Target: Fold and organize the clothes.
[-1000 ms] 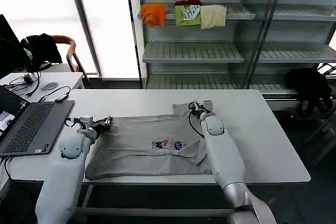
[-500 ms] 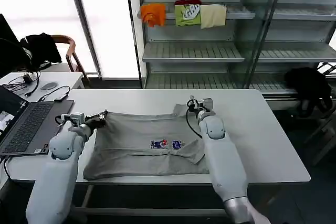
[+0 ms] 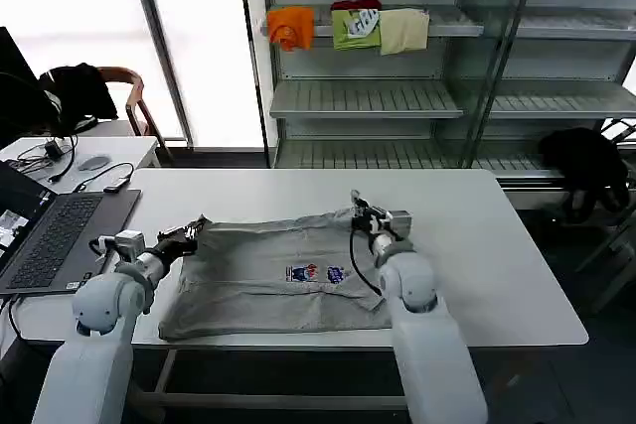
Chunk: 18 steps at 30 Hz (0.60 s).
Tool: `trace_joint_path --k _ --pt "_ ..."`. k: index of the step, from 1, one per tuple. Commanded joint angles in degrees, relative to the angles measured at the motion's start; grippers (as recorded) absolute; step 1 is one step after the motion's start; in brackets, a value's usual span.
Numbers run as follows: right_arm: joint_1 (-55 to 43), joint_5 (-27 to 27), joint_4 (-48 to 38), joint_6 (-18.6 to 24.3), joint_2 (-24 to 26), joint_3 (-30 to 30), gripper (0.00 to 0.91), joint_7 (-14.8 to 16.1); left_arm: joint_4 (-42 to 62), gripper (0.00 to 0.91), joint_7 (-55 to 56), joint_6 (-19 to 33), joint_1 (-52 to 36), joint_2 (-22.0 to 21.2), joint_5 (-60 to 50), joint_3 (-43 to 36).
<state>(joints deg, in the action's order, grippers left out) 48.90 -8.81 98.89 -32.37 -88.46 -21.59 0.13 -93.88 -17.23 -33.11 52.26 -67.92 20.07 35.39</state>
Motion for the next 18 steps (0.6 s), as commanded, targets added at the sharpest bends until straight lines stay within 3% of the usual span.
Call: trace_joint_path --k 1,18 --pt "13.98 -1.65 17.42 -0.98 5.43 -1.4 0.0 -0.27 -11.18 0.01 -1.51 0.07 11.64 0.02 5.73 5.11" --pt "22.79 1.28 20.33 -0.84 4.85 -4.12 0.0 2.0 -13.32 0.01 -5.24 0.89 19.33 1.09 6.73 10.67"
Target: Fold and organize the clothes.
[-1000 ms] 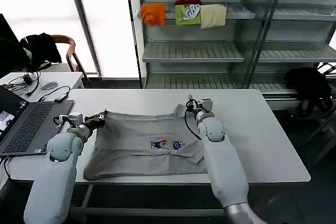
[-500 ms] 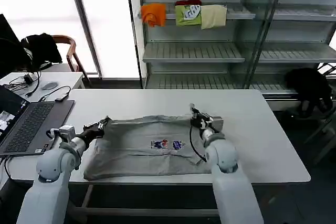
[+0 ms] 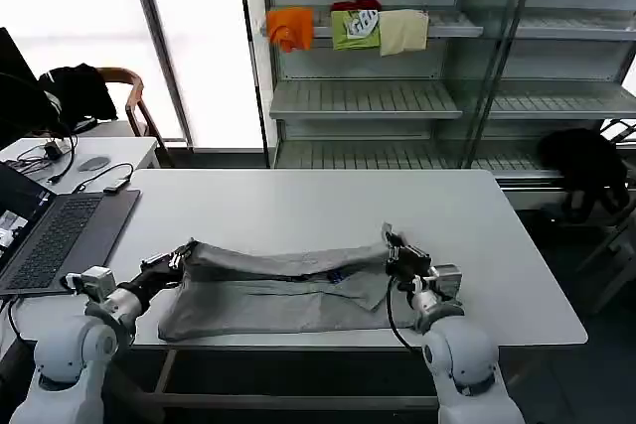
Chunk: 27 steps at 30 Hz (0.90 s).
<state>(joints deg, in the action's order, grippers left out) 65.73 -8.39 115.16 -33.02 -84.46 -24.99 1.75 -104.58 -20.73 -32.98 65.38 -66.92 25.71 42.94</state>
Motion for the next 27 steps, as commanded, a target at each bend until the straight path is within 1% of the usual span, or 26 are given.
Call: trace_joint_path --k 1,5,8,11,14,16,18,21,24,27 --pt "6.16 1.29 3.9 -0.19 0.86 -0.73 0.0 0.47 -2.64 0.01 -1.9 0.88 6.67 0.03 0.94 3.21" --pt "6.79 3.67 2.71 -0.15 0.45 -0.62 0.0 0.56 -2.39 0.01 -2.22 1.45 7.73 -0.16 0.07 3.23" --pt "7.0 6.51 1.18 -0.11 -0.66 -0.55 0.0 0.84 -1.83 0.01 -2.2 1.89 7.92 -0.34 -1.34 3.04" --pt "6.76 7.8 -0.39 -0.04 -1.35 -0.31 0.0 0.32 -1.44 0.01 -2.16 2.05 7.76 -0.28 -3.22 2.76" --pt "6.03 10.18 -1.94 0.04 -1.98 -0.3 0.0 -0.37 -1.32 0.01 -2.07 2.06 7.39 -0.08 -4.69 2.53" --pt "5.76 11.06 -2.37 -0.05 -2.01 -0.25 0.0 -0.82 -1.29 0.01 -2.08 1.95 7.24 -0.02 -5.21 2.43" --pt "5.4 13.49 -2.81 -0.04 -1.97 -0.16 0.0 -1.29 -1.3 0.02 -2.13 1.82 7.21 0.06 -5.86 2.18" --pt "5.3 15.32 -3.02 -0.04 -1.88 0.05 0.0 -1.58 -1.07 0.02 -2.16 1.95 7.11 -0.01 -7.76 1.7" --pt "5.29 18.47 -3.3 -0.02 -2.02 0.4 0.0 -1.41 -1.11 0.02 -2.22 2.26 7.18 -0.14 -10.01 1.09" --pt "5.37 20.13 -3.31 0.07 -2.01 0.68 0.0 -1.22 -1.45 0.03 -2.15 2.49 7.33 -0.3 -11.73 0.5"
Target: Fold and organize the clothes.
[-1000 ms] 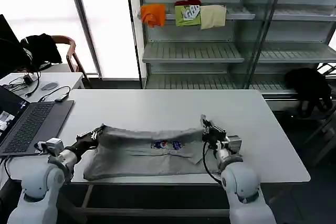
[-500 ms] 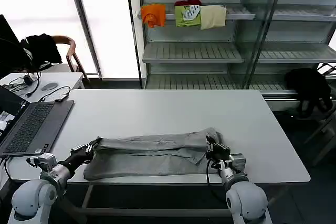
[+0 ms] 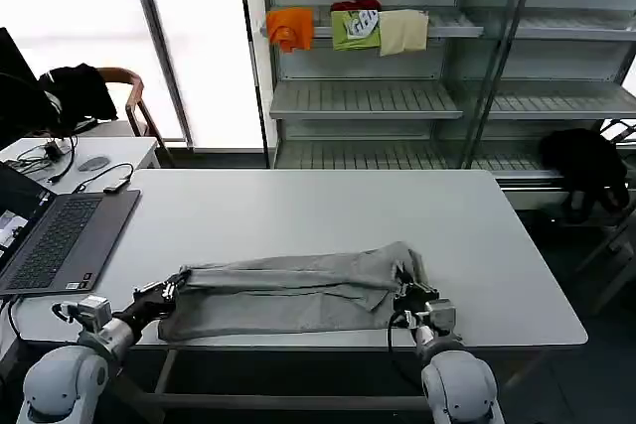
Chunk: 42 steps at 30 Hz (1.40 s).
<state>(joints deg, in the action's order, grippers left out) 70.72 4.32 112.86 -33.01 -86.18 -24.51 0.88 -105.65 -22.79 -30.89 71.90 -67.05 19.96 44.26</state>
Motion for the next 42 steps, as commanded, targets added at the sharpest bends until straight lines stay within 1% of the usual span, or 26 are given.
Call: trace_joint_path --k 1,2,3,8,11,15,18,20,21,23,25,27,32,41,42 --pt "0.46 8.01 -0.88 0.06 -0.25 0.32 0.06 -0.41 -0.53 0.121 0.06 0.51 0.91 -0.24 -6.41 -1.09" --pt "0.54 8.31 -0.69 0.08 -0.29 0.35 0.907 -0.37 -0.79 0.484 0.45 0.64 1.01 -0.39 -6.58 -1.4" --pt "0.59 8.97 -0.61 0.21 -0.34 0.34 0.907 -0.43 -0.84 0.907 0.56 0.72 1.0 -0.49 -7.12 -1.47" --pt "1.17 12.74 -0.01 2.76 0.0 0.55 0.907 -0.33 -1.21 0.907 1.58 1.37 0.47 -1.24 -8.91 -1.85" --pt "1.39 14.42 0.61 3.35 0.32 0.55 0.907 -0.16 -2.1 0.907 2.01 1.2 0.25 -1.57 -9.64 -1.75" --pt "1.34 14.16 1.14 3.27 0.58 -0.09 0.907 0.03 -3.36 0.907 3.52 1.2 0.36 -2.38 -8.95 -1.19" --pt "1.31 8.64 3.5 3.26 0.5 -1.4 0.907 0.31 -5.17 0.907 6.33 1.99 1.49 -3.73 -3.68 -0.08" --pt "0.94 2.25 5.44 3.71 0.46 -2.56 0.907 0.59 -6.52 0.907 11.23 4.94 3.52 -5.05 -0.79 -0.46" --pt "0.32 -3.47 6.67 4.66 0.48 -3.86 0.907 0.82 -6.85 0.907 13.8 5.72 4.52 -5.54 0.04 -0.74" --pt "-1.01 -10.58 8.29 5.33 0.51 -5.36 0.907 0.38 -7.06 0.907 17.39 7.48 6.14 -6.69 0.53 -1.48" --pt "-2.45 -13.61 9.1 4.47 0.91 -6.36 0.907 -0.31 -6.72 0.907 20.64 8.9 7.42 -7.88 0.24 -1.99" --pt "-4.36 -15.22 9.28 3.11 2.04 -7.08 0.907 -1.07 -6.54 0.907 23.89 9.54 8.51 -8.91 0.14 -3.07" --pt "-6.97 -15.77 8.2 1.86 3.56 -7.68 0.907 -1.58 -6.37 0.907 27.24 8.62 8.7 -11.01 -1.52 -4.68" --pt "-6.29 -15.69 7.65 1.73 2.99 -7.54 0.907 -1.31 -5.18 0.907 27.28 8.59 8.29 -11.37 -1.78 -5.14" --pt "-6.22 -15.68 7.66 1.67 2.98 -7.51 0.907 -1.32 -4.94 0.856 27.24 8.46 8.23 -11.51 -1.81 -5.25"
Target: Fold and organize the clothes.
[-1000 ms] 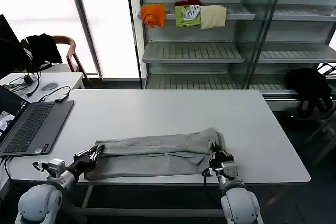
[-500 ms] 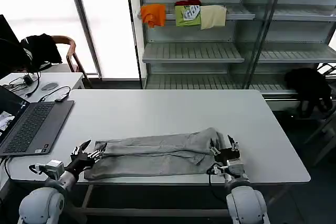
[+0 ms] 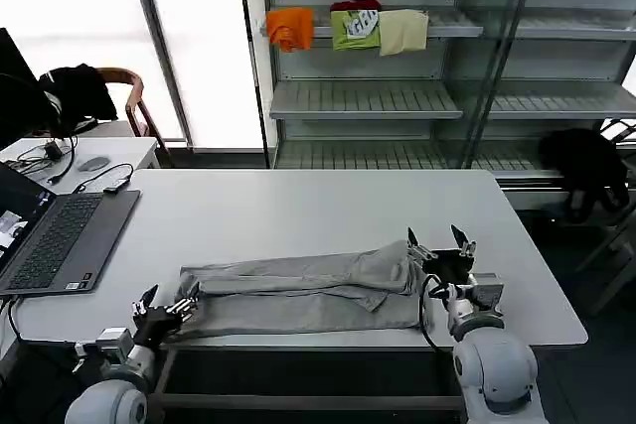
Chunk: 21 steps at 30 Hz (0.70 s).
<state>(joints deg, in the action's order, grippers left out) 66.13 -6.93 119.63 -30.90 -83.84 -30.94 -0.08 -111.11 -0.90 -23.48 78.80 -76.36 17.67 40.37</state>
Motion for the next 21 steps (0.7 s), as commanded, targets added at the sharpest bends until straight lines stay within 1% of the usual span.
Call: trace_joint_path --k 1,2,3,4,5,6,7,8,9,12,21 --pt "-1.54 -4.38 0.94 -0.51 0.65 -1.07 0.907 -0.3 0.7 0.816 5.27 0.92 1.29 -2.29 0.46 -1.52" --pt "-1.48 -4.35 1.04 -0.57 0.68 -1.03 0.907 -0.28 0.82 0.776 5.19 0.92 1.28 -2.36 0.46 -1.61" --pt "-1.44 -4.3 1.1 -0.6 0.73 -0.98 0.907 -0.27 0.95 0.705 5.19 0.92 1.23 -2.43 0.52 -1.81" --pt "-1.4 -4.26 1.15 -0.66 0.73 -0.93 0.907 -0.28 1.03 0.584 4.95 0.92 1.13 -2.58 0.51 -1.85" --pt "-1.4 -4.2 1.17 -0.69 0.74 -0.9 0.907 -0.29 1.04 0.423 4.7 0.84 1.03 -2.69 0.52 -1.89" --pt "-1.41 -4.17 1.16 -0.71 0.71 -0.89 0.907 -0.35 0.97 0.343 4.45 0.66 0.98 -2.69 0.6 -1.97" --pt "-1.43 -4.15 1.18 -0.76 0.66 -0.86 0.907 -0.39 0.85 0.202 4.08 0.4 0.96 -2.68 0.64 -2.0" --pt "-1.44 -4.15 1.2 -0.84 0.63 -0.84 0.907 -0.43 0.74 0.141 3.73 0.04 0.92 -2.69 0.64 -2.05" --pt "-1.45 -4.08 1.2 -0.85 0.63 -0.82 0.907 -0.49 0.64 0.05 3.55 -0.46 0.83 -2.72 0.65 -2.11" --pt "-1.41 -3.94 1.24 -0.86 0.57 -0.82 0.907 -0.56 0.43 0.01 3.66 -2.3 0.3 -2.93 1.05 -2.23" --pt "-1.37 -3.58 1.03 -0.8 0.54 -1.04 0.907 -0.87 0.36 0.0 3.13 -3.77 -0.39 -3.02 1.01 -3.05"
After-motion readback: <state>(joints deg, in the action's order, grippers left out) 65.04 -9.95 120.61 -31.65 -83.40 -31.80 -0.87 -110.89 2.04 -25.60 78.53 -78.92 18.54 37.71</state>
